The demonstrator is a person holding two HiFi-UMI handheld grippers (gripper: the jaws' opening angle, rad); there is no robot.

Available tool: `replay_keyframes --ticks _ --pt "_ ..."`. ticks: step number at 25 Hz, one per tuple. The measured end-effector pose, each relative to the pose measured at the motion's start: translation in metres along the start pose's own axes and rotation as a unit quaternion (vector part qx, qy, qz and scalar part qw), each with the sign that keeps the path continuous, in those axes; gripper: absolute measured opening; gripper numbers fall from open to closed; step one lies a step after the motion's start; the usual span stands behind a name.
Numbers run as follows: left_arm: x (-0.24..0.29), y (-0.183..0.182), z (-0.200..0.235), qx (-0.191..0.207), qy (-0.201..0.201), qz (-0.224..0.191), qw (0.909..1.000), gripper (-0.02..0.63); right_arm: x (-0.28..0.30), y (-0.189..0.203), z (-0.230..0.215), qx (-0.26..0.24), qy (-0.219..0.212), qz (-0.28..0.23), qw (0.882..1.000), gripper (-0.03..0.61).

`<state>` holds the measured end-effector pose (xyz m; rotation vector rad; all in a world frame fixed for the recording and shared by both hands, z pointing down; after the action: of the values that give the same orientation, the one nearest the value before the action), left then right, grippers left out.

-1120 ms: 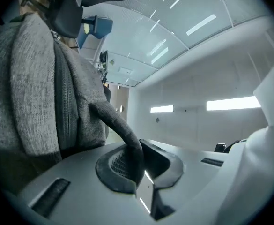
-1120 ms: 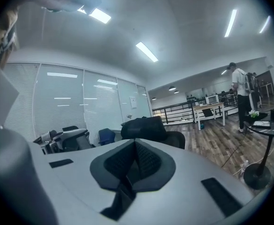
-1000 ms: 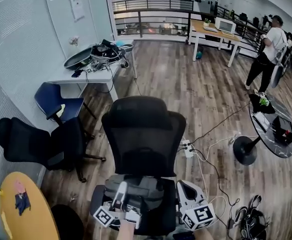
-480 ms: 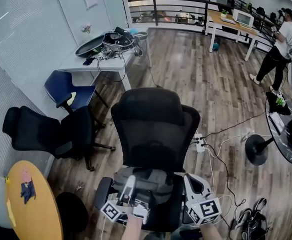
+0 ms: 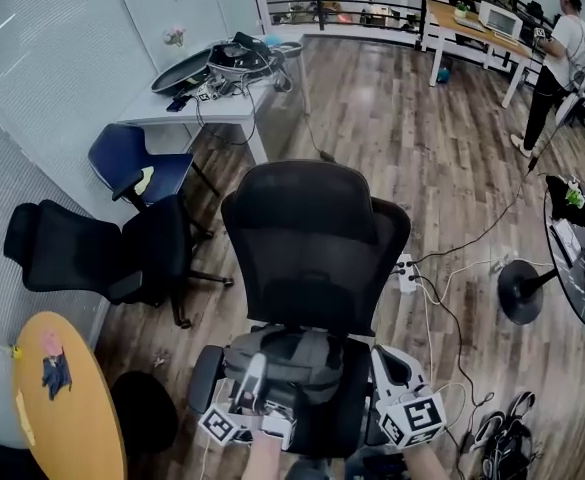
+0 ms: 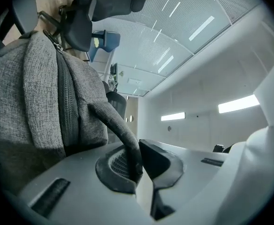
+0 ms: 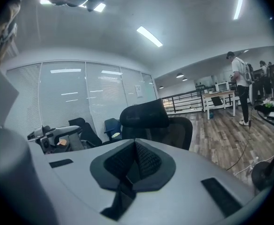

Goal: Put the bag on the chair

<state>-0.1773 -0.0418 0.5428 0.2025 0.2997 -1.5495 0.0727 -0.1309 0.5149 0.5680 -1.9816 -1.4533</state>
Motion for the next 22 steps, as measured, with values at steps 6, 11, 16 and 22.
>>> replay_keyframes --ticks 6,11,16,22 --pt "-0.009 -0.007 0.037 -0.002 -0.039 -0.015 0.9991 0.041 0.012 0.017 -0.011 0.011 -0.003 0.019 1.000 0.012" --pt "-0.005 -0.015 0.071 -0.011 -0.041 -0.025 0.9988 0.041 0.022 0.033 -0.024 0.016 -0.002 0.043 0.999 0.012" --pt "0.013 -0.019 0.082 -0.006 -0.039 -0.022 0.9990 0.041 0.035 0.044 -0.040 0.025 0.007 0.056 0.998 0.012" --pt "0.022 -0.019 0.088 -0.013 -0.030 -0.035 0.9989 0.041 0.045 0.051 -0.051 0.032 0.010 0.068 0.997 0.012"
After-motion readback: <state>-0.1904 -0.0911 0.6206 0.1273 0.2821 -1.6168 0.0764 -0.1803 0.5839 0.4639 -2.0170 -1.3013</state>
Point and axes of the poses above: the fingertips, and each gripper's own axes: x forward along the fingers, z to its left, y out of its underside, the point moved 6 cm from there along -x, backward along the fingers, and after that the axes turned 1 degree about x, right-handed, at the moved point
